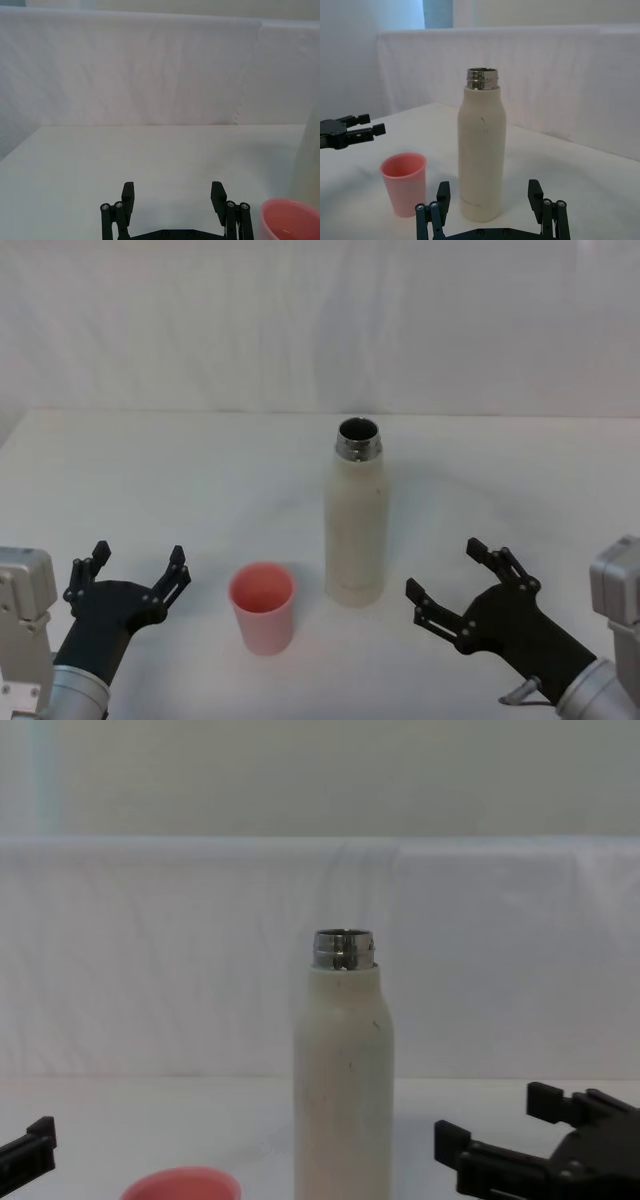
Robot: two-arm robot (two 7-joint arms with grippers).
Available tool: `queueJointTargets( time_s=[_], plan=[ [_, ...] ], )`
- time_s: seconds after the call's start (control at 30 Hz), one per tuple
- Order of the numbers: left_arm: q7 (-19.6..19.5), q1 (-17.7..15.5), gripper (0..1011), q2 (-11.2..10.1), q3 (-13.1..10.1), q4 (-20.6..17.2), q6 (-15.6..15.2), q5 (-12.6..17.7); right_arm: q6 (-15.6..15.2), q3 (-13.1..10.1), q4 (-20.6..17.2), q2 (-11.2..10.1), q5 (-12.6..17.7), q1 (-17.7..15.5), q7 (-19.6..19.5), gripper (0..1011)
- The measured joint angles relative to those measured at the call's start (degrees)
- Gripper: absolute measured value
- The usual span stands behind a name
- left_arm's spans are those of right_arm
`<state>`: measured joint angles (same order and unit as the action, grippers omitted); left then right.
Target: Grasp the thermos with one hand and pour water into the cup lid.
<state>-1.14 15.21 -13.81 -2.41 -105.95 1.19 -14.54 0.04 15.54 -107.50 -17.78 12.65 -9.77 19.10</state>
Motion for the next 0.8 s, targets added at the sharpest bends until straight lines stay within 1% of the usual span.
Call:
queueJointTargets(
  time_s=[0.47, 0.8],
  plan=[
    [0.00, 0.00, 1001, 0.00, 0.00, 0.00, 0.00, 0.00, -1.68, 2.17, 4.90, 0.60, 4.48, 5.46, 0.49, 1001],
    [0.00, 0.00, 1001, 0.00, 0.00, 0.00, 0.00, 0.00, -2.47, 3.99, 7.01, 0.73, 5.43, 8.25, 0.46, 1001]
  ],
)
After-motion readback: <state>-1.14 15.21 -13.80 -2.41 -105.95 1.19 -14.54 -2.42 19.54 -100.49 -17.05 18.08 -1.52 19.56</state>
